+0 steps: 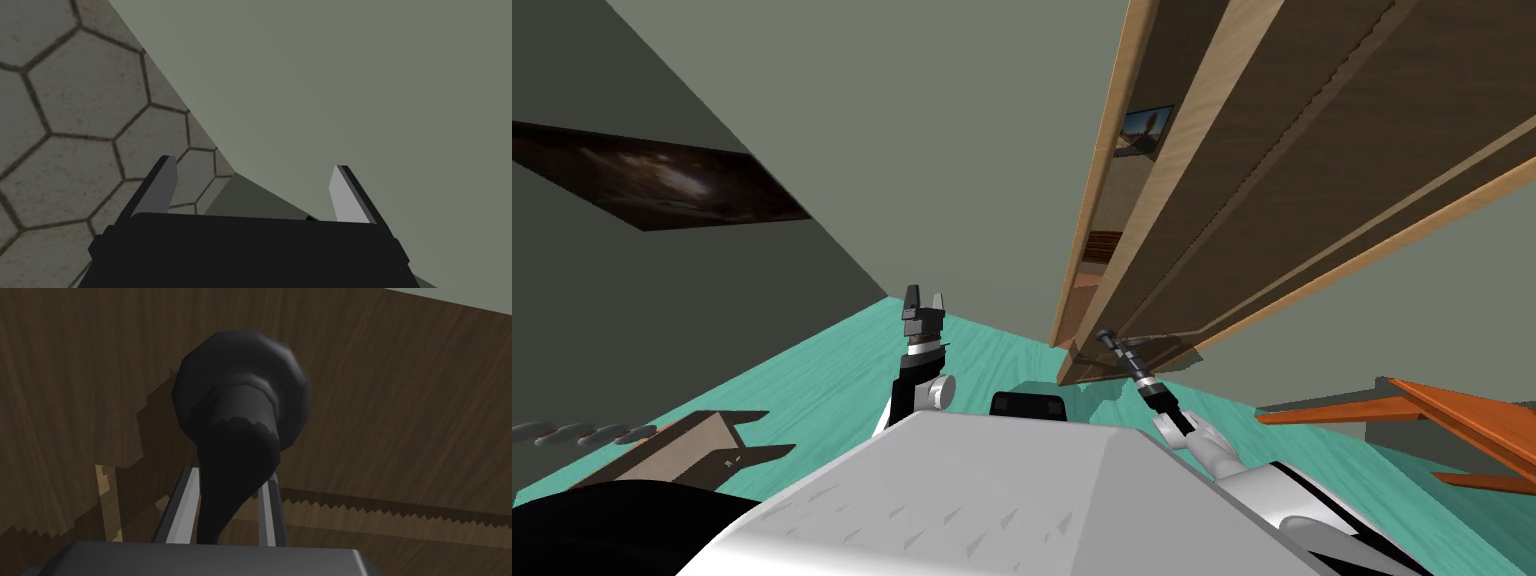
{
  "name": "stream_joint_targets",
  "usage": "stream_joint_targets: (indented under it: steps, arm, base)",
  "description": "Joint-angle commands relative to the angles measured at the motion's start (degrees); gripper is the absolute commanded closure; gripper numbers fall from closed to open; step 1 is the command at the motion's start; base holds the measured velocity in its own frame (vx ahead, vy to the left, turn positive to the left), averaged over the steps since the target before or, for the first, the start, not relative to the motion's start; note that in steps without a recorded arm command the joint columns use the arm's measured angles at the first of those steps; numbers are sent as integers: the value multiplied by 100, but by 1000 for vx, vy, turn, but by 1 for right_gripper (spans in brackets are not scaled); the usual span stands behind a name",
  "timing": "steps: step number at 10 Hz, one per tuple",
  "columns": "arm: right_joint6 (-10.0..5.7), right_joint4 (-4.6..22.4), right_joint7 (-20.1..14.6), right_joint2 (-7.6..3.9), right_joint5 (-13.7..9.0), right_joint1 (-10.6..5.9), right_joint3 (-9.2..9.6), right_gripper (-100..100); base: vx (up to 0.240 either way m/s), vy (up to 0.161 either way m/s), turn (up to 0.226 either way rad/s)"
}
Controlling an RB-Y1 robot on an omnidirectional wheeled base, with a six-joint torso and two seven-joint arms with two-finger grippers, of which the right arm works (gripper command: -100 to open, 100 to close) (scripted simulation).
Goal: Pull the door open
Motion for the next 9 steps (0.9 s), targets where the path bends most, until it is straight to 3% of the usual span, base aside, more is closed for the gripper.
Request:
stream_joint_targets:
  steps: [1, 5, 9]
  arm:
    - [-207, 157, -29, -38, -14, 8, 37, 100]
    - [-599, 261, -108, -196, -85, 195, 141, 100]
    - [-599, 261, -108, -196, -85, 195, 141, 100]
  base:
    - [-122, -93, 164]
    - [-198, -108, 190]
    - [-26, -6, -17]
